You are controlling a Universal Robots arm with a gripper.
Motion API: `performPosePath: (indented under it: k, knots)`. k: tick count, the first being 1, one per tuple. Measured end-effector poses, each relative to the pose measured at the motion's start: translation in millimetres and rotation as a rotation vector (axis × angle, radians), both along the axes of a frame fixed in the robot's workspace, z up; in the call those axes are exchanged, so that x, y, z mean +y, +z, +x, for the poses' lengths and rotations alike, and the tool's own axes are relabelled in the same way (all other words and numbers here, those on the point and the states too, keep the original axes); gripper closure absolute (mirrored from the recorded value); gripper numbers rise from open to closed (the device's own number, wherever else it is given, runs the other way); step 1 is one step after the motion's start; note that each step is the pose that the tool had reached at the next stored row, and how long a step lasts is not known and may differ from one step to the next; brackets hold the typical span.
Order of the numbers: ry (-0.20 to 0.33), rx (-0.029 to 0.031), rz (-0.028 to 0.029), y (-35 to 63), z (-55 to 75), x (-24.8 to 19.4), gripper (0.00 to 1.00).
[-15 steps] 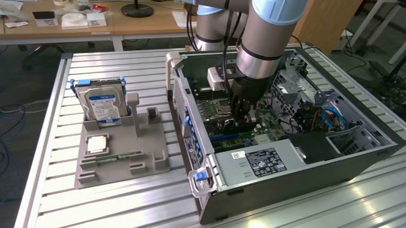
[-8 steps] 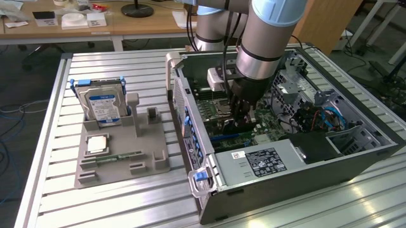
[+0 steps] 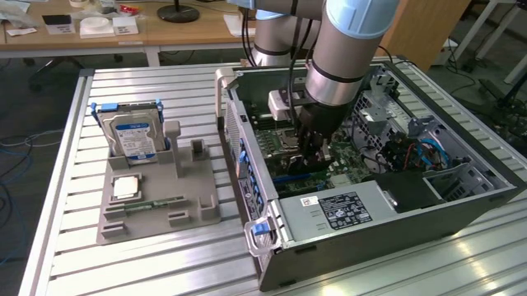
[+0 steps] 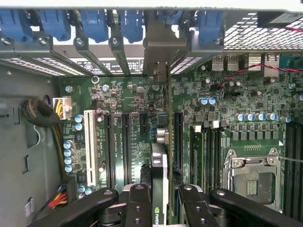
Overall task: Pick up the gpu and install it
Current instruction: 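Insert the gpu into the slot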
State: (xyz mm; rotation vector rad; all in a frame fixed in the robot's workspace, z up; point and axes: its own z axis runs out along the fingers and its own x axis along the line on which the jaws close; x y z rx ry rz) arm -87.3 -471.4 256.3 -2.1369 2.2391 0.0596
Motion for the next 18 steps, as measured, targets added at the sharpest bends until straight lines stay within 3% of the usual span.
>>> performPosePath:
  k: [18]
  knots:
    - [0.0,0.0001,0.0014,-9.9,-1.0,0.1,0.73]
